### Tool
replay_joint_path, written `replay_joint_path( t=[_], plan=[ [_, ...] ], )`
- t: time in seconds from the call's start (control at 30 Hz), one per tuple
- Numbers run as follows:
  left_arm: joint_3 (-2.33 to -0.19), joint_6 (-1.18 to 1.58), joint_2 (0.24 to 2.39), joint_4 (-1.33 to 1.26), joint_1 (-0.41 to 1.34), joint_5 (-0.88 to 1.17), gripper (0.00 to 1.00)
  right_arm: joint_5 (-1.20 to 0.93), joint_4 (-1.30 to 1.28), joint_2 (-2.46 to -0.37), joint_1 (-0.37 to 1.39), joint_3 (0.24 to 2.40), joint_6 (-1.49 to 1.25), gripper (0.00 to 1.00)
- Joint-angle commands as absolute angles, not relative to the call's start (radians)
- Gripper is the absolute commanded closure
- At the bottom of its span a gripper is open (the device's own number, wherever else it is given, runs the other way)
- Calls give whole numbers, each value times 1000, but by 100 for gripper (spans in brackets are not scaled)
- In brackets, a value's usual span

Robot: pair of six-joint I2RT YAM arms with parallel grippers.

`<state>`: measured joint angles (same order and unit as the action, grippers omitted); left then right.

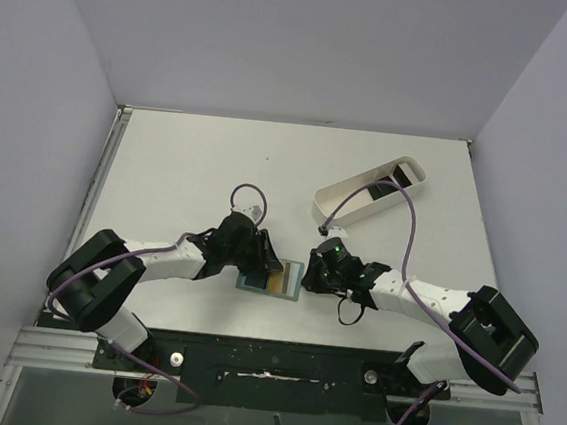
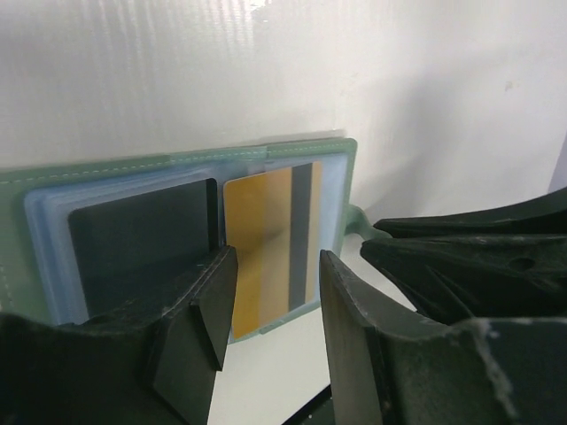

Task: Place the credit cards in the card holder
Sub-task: Insert the credit card into the card holder.

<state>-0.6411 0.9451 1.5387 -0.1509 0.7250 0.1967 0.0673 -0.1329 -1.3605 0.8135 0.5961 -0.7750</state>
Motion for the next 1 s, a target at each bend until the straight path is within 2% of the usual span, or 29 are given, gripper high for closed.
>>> replay_joint_path(
  t=[0.0,0.23,0.7,0.97],
  plan=[
    [-677,923,1564,-133,730,154,59,75,-94,-1355,824,599,-770,96],
    [-684,925,1582,-118,745,130,59,75,-85,-1354,823,594,-773,96],
    [-661,1032,1600,-291,775,193,59,84,-66,-1361,825,582,-775,96],
    [-672,1013,1503,-251,770,184,59,101,-86,-1331,825,580,-763,96]
  ],
)
